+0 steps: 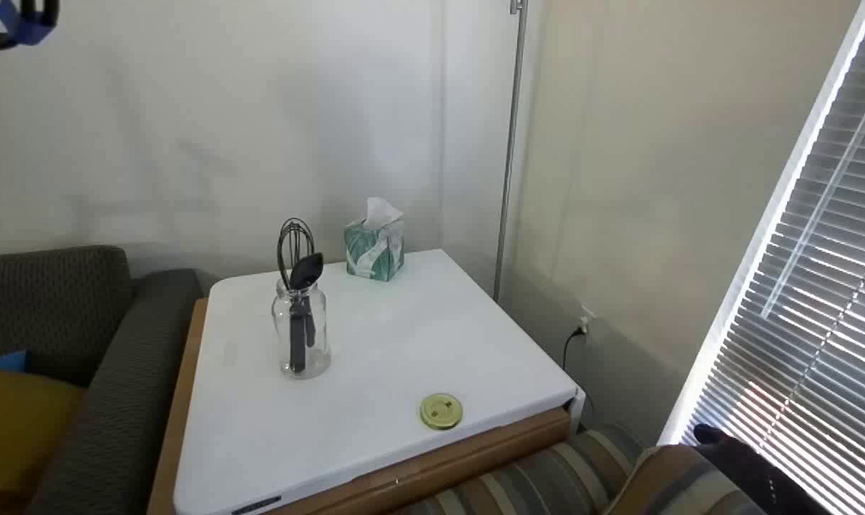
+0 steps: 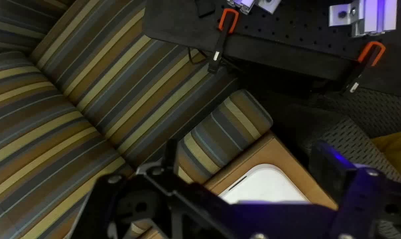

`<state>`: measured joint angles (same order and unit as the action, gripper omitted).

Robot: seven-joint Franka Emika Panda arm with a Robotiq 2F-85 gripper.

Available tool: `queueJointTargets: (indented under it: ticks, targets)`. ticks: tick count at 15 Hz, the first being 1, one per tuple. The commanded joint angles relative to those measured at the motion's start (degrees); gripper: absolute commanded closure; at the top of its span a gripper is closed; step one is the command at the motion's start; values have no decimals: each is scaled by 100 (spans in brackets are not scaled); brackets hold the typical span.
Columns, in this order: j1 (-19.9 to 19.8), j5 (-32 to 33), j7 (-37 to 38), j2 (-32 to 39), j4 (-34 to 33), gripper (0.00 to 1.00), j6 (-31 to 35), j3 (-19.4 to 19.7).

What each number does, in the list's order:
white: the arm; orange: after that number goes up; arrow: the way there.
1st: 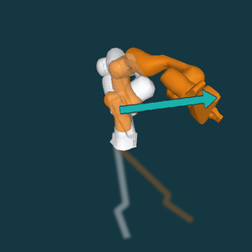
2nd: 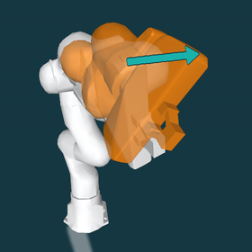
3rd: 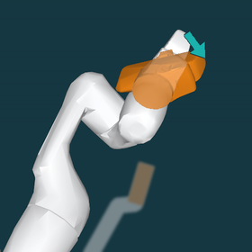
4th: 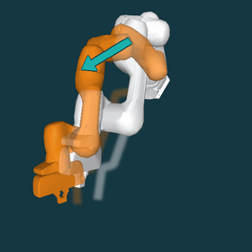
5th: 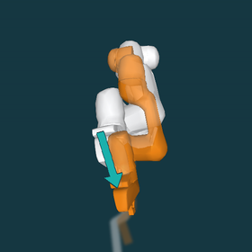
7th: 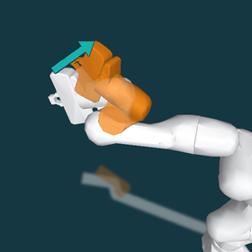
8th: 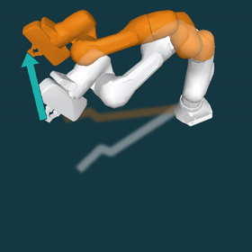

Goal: Put the whisker on the table

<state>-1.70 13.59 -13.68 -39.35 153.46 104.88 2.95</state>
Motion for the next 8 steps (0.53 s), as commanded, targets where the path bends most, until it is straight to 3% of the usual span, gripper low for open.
queueJointTargets:
  ticks: [1, 5, 8]
  targets:
    - [59, 27, 30, 0, -9, 0, -17, 50]
    - [115, 164, -146, 203, -39, 0, 428, 100]
    - [174, 322, -410, 516, -149, 0, 1270, 176]
